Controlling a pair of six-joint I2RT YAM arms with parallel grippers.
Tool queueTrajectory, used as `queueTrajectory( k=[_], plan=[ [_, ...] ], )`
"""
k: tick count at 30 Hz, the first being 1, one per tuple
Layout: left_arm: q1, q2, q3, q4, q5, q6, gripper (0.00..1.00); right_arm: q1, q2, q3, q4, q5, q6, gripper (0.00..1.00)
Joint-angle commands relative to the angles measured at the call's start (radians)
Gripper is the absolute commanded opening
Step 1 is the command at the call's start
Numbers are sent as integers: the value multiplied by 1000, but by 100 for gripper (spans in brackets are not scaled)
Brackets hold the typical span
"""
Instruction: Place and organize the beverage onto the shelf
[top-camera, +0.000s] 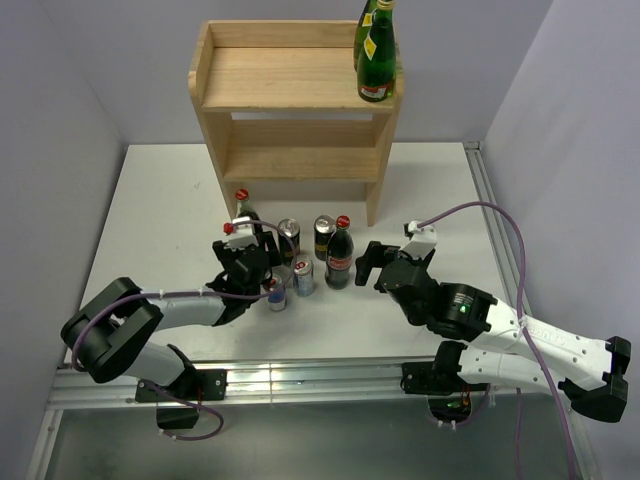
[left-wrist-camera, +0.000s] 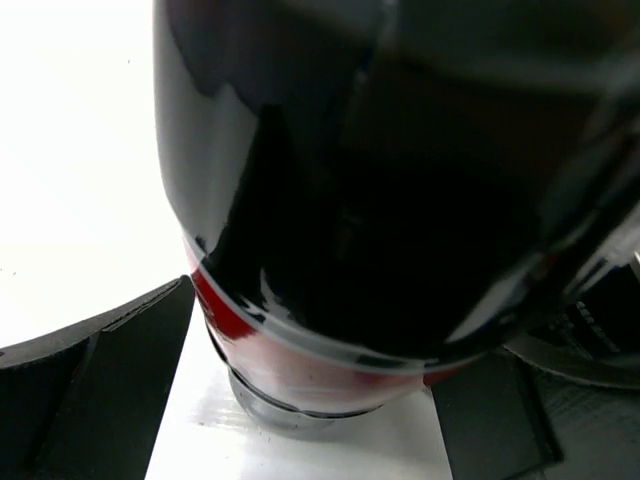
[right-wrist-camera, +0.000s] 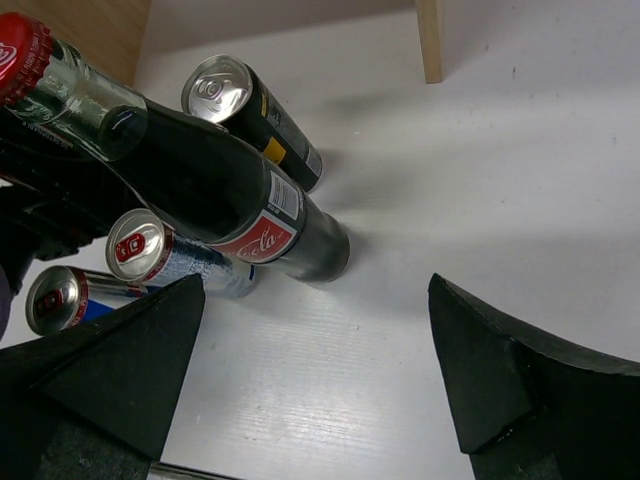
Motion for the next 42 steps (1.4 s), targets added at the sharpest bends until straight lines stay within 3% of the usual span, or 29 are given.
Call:
queueTrajectory(
  k=[1, 8, 10, 14, 15, 23, 27, 33, 42],
  plan=[
    [5, 26, 30, 72, -31, 1, 99, 5, -5, -3, 23, 19, -9, 100],
    [5, 47, 1, 113, -70, -25, 95, 7, -5, -14, 37, 17, -6, 100],
    [5, 61, 7, 106, -80, -31, 90, 5, 1, -14, 38, 16, -6, 100],
    [-1, 73, 4, 106, -116, -60, 51, 5, 10, -9, 37, 22, -6, 100],
    [-1, 78, 7, 101, -130, -68, 3, 5, 9, -9, 34, 22, -4, 100],
    [-39, 103, 14, 98, -189, -72, 0, 5, -16, -13, 35, 30, -4, 100],
    [-87, 78, 79, -11, -245, -43, 0, 5, -16, -14, 32, 30, -1, 100],
    [-132, -45, 160, -193, -282, -5, 0, 5, -30, -17, 29, 34, -3, 100],
    [-136, -246, 179, -247, -302, 93, 0, 5, -39, -23, 46, 30, -4, 100]
  ],
)
